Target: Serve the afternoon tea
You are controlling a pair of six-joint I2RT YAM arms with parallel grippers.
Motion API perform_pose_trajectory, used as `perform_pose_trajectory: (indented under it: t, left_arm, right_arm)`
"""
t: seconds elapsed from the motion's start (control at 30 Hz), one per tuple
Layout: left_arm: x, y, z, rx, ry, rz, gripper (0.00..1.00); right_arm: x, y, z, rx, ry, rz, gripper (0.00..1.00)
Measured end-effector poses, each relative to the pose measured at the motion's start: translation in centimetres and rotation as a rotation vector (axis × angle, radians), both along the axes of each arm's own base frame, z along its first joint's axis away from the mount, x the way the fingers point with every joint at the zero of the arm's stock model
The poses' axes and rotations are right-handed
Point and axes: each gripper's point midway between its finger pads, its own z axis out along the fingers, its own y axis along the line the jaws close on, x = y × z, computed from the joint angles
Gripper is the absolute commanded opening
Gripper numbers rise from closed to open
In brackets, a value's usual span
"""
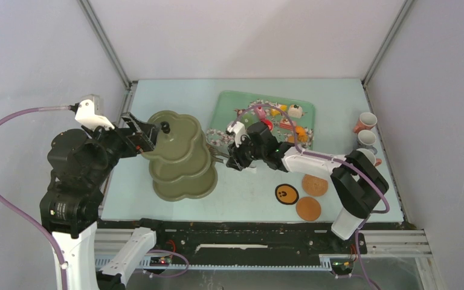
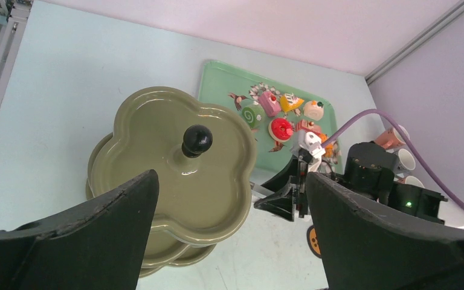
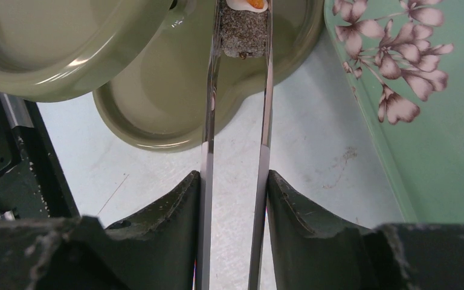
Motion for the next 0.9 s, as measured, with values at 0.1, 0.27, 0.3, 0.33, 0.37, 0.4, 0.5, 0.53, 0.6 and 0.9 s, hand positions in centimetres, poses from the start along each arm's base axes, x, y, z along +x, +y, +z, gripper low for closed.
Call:
perform_pose_trajectory:
  t: [0.1, 0.27, 0.3, 0.33, 0.37, 0.4, 0.5, 0.53, 0.6, 0.9]
  left_arm:
    - [0.0, 0.0, 0.0, 0.000, 0.001, 0.000, 0.98]
    - [0.0, 0.0, -0.1, 0.000, 0.003, 0.000, 0.98]
    - [0.0, 0.0, -0.1, 0.000, 0.004, 0.000, 0.98]
    - [0.0, 0.0, -0.1, 0.001, 0.004, 0.000, 0.98]
    - [0.0, 0.0, -0.1, 0.001, 0.005, 0.000, 0.98]
    - [0.0, 0.0, -0.1, 0.001, 0.006, 0.000, 0.98]
    - [-0.1, 0.0, -0.2, 0.001, 0.007, 0.000, 0.98]
    - [-0.1, 0.0, -0.2, 0.001, 0.007, 0.000, 0.98]
    - [-0.1, 0.0, -0.1, 0.001, 0.007, 0.000, 0.98]
    - [-0.1, 0.0, -0.1, 0.001, 0.006, -0.001, 0.98]
  right_arm:
    - [0.1, 0.6, -0.8, -0.007, -0.009, 0.002, 0.02]
    - [0.3, 1.6, -2.1, -0.029, -0.023, 0.014, 0.09]
    - [0.3, 1.9, -2.2, -0.033, -0.027, 0.016, 0.11]
    - [0.3, 2.1, -2.4, -0.037, -0.032, 0.020, 0.13]
    - [0.2, 2.3, -2.5, -0.042, -0.038, 0.025, 0.16]
    - [0.2, 2.4, -2.5, -0.045, -0.044, 0.028, 0.20]
    - [0.2, 2.7, -2.5, -0.055, -0.062, 0.038, 0.28]
    - [0.2, 2.7, -2.5, -0.058, -0.064, 0.040, 0.29]
    - [0.2, 2.7, -2.5, -0.062, -0.066, 0.040, 0.35]
    - [-0.1, 2.3, -3.1, -0.088, -0.055, 0.034, 0.50]
